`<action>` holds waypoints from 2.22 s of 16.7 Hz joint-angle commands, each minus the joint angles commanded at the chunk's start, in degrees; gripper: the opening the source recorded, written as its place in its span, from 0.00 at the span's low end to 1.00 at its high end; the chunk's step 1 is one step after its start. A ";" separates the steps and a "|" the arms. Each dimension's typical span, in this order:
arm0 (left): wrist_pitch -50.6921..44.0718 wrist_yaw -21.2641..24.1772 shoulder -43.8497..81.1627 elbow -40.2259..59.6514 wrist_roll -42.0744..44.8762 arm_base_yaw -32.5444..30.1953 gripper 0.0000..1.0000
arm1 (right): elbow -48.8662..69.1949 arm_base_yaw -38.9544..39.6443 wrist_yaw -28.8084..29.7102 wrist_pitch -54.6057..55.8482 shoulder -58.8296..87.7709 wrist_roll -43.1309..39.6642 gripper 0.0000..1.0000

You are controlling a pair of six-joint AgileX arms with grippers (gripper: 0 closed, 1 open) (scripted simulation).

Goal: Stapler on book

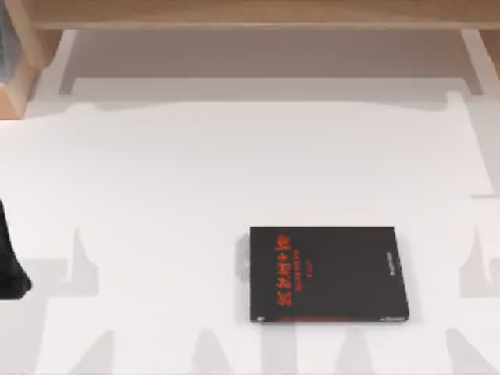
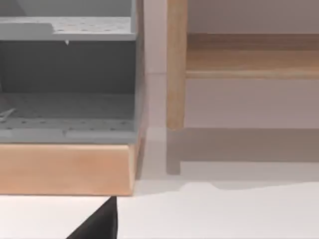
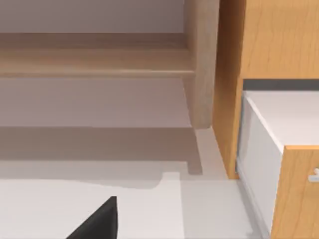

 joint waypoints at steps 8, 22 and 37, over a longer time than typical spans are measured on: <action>0.00 0.00 0.00 0.00 0.00 0.00 1.00 | 12.02 -0.48 -1.56 -6.80 11.81 0.26 1.00; 0.00 0.00 0.00 0.00 0.00 0.00 1.00 | 96.42 -11.54 -5.63 -52.06 94.38 -9.82 1.00; 0.00 0.00 0.00 0.00 0.00 0.00 1.00 | 149.29 -21.19 -1.08 -83.25 150.54 -13.96 1.00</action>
